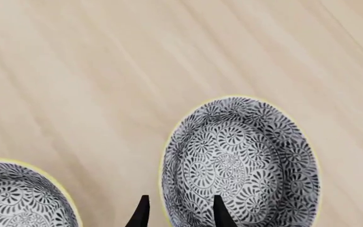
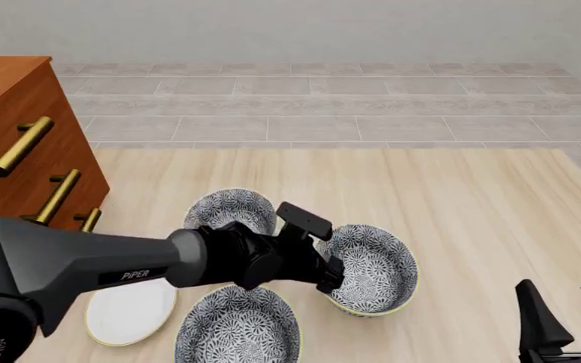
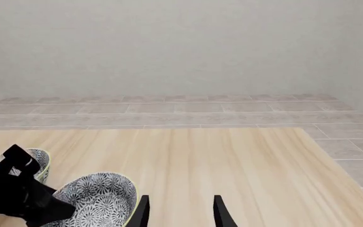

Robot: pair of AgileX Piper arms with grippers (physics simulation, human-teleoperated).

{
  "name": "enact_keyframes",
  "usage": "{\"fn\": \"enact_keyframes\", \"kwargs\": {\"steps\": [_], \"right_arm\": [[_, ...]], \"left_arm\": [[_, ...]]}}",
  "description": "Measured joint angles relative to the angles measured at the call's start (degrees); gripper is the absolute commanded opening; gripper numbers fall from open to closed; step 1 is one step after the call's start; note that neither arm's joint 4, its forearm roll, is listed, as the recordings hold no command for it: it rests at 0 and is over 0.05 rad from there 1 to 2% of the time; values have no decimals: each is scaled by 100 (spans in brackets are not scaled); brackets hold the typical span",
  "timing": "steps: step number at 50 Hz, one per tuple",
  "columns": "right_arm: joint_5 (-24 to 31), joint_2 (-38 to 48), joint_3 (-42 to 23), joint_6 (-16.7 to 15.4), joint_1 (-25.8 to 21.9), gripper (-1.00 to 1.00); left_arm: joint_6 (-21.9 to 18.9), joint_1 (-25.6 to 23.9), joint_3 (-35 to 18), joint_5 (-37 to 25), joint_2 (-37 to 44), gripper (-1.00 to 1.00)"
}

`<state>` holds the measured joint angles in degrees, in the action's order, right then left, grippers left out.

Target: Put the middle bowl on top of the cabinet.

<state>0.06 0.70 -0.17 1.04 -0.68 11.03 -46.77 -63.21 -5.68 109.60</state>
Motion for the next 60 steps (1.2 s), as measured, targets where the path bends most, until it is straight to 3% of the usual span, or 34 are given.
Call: {"fn": "enact_keyframes", "kwargs": {"steps": [1,2,32,46,60], "right_arm": [[-1,2,-1,0,0,100],[-2,4,-1,0,-1,100],[-11,19,-1,10,-12,100],[-2,4,0,18,-2,100],[8,-5,0,3,1,100]], "left_arm": [[3,-3,3,5,1,100],[7,-5,6,10,1,-100],[411,-172,-19,46,-220,-100],[661,-569,-94,-254,-450,-100],[662,-627,-171,-597,-977,-100]]}}
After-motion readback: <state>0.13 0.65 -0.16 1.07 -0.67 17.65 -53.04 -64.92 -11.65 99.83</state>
